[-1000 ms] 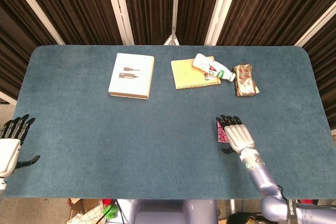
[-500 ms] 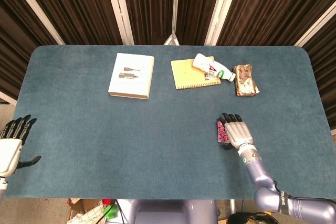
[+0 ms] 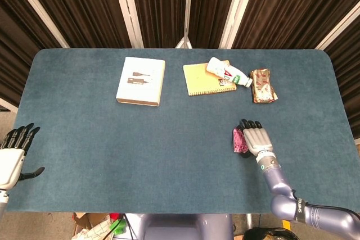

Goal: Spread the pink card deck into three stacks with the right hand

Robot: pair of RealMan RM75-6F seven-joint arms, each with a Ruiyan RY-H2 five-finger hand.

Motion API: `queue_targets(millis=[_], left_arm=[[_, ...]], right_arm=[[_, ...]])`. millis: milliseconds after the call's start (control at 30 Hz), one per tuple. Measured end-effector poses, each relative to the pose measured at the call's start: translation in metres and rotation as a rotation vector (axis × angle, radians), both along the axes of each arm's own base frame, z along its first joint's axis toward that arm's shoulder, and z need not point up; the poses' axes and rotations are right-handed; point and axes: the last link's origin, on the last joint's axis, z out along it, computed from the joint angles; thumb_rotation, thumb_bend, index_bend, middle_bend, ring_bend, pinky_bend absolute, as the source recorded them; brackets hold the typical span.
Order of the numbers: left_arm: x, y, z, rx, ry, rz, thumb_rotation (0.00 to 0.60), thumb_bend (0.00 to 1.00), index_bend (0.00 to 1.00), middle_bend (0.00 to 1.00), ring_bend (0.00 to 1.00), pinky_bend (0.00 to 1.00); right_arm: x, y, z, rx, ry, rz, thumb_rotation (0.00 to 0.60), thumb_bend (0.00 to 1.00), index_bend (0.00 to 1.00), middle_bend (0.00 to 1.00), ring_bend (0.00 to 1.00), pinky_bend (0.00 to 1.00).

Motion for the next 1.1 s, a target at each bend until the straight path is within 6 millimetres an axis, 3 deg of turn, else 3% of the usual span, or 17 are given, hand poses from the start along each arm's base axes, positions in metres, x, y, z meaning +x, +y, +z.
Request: queue_targets(millis=[400,733,933,1100], left_arm=[[-0.0003,-0.0003,0.0004,0.001,-0.001,-0.001,0.6,0.02,0.0,0.0,0.0,0.0],[0.0002,-0.0006,0.0001,-0.002,-0.002,-0.004,0.6,0.02,0.0,0.0,0.0,0.0],[0.0001,-0.0007,-0.0001,-0.003,-0.001,-0.003,0.6,0.02,0.0,0.0,0.0,0.0],[0.0002,-0.0006,-0.0003,-0.004,0.0,-0.004,0.6,0.02,0.0,0.0,0.0,0.0]], right_arm=[[0.0054,0.0016,0.0037,-0.013,-0.014,0.01,0.6,0.24,0.19,0.0,0.0,0.0],[0.0041,0.0021,0.0035,-0.002,-0.003,-0.015,0.6,0.24,0.1,0.0,0.0,0.0],[0.0034,-0.001,0.0023,-0.003,0.0,-0.026,0.6,0.24,0.1,0.0,0.0,0.0],[0.0016,-0.0021,0.0017,-0.003,0.007,-0.032,0.6,0.24,0.17,0.0,0.0,0.0]])
